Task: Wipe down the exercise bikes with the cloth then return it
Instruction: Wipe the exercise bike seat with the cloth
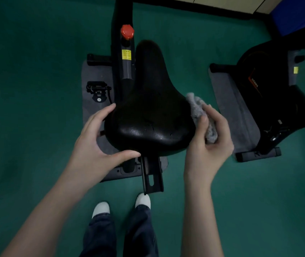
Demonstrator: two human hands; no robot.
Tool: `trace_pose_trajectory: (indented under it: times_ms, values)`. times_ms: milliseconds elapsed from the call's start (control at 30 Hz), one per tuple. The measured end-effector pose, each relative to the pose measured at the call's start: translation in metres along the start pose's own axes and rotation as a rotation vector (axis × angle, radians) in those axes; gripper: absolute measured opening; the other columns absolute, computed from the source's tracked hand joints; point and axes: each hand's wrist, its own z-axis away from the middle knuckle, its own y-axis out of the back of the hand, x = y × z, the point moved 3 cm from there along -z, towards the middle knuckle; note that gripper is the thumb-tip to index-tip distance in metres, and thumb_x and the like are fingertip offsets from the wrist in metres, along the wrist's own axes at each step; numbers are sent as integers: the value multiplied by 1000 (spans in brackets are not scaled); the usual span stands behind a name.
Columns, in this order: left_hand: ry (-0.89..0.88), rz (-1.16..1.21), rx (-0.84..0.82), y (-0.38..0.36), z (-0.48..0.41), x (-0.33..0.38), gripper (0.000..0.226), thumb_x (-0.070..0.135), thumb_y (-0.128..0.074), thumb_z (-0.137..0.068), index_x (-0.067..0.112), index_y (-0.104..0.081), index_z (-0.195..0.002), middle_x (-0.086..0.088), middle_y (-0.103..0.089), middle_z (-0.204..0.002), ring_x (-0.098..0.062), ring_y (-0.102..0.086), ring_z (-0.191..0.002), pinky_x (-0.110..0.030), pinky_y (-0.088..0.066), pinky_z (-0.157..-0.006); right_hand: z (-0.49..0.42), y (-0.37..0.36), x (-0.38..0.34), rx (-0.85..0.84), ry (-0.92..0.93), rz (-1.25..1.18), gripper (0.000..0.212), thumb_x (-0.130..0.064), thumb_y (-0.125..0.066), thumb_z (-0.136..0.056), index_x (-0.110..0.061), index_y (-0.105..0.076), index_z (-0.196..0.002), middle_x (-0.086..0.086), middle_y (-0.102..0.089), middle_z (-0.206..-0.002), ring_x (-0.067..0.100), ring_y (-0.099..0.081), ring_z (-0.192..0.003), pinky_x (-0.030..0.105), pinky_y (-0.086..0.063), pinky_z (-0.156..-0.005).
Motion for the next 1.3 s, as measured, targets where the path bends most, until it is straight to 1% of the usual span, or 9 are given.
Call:
trace_pose_trajectory:
  times_ms: [233,300,433,600,700,867,1000,1133,1300]
  values:
    - [-8,-2,5,-1,1,3,98,57,-79,-48,44,-38,-137,26,-43,-139,2,-38,-132,-35,-34,-111,30,-4,-20,-462,468,185,23,11,-60,-87,2,-69,-106,9,-68,-112,22,-60,-116,40,-44,-103]
    - [8,-8,6,-1,2,4,99,57,-78,-48,45,-38,-138,28,-41,-139,4,-36,-132,-32,-32,-112,18,0,-17,-508,443,185,26,13,-60,-86,2,-68,-108,8,-67,-114,22,-60,-116,43,-45,-102]
    - [49,-1,6,-1,4,3,100,56,-79,-47,51,-35,-137,30,-38,-141,6,-33,-133,-34,-30,-114,-13,-11,-22,-401,246,242,25,6,-59,-88,-8,-69,-106,-7,-65,-107,15,-62,-110,40,-48,-99]
    - [47,-3,11,-2,4,4,103,54,-81,-49,46,-34,-140,23,-39,-144,2,-33,-135,-41,-32,-114,13,-25,-38,-698,397,186,25,7,-61,-86,-5,-71,-105,2,-69,-113,15,-60,-115,41,-46,-102]
    - [64,10,17,-4,6,3,105,58,-80,-49,49,-31,-141,25,-36,-144,3,-31,-136,-42,-30,-115,-2,-16,-35,-786,420,179,27,9,-61,-87,-5,-70,-109,-1,-66,-116,12,-59,-118,33,-44,-105]
    - [158,69,91,-11,13,-3,115,79,-74,-38,62,-19,-137,39,-25,-141,10,-25,-134,-36,-25,-114,-43,-51,-39,-703,231,297,22,-1,-58,-91,-12,-71,-104,-4,-70,-103,11,-65,-102,17,-47,-91]
    - [189,112,156,-20,19,-8,115,80,-74,-34,63,-20,-135,38,-27,-140,9,-27,-134,-37,-28,-115,-17,-69,-51,-947,345,224,20,1,-59,-90,-9,-72,-103,1,-71,-106,13,-63,-108,27,-44,-102]
    - [182,131,205,-28,20,-10,116,78,-74,-35,56,-25,-137,37,-30,-139,8,-29,-134,-34,-28,-116,-15,-30,-42,-1118,480,100,20,2,-64,-89,-6,-71,-106,0,-68,-116,11,-58,-119,33,-43,-105]
    - [218,156,207,-29,23,-10,114,76,-77,-36,61,-24,-135,36,-30,-140,10,-26,-134,-34,-23,-115,-36,-14,-29,-887,438,180,23,-1,-60,-89,-5,-70,-108,-2,-66,-117,10,-58,-118,34,-44,-106]
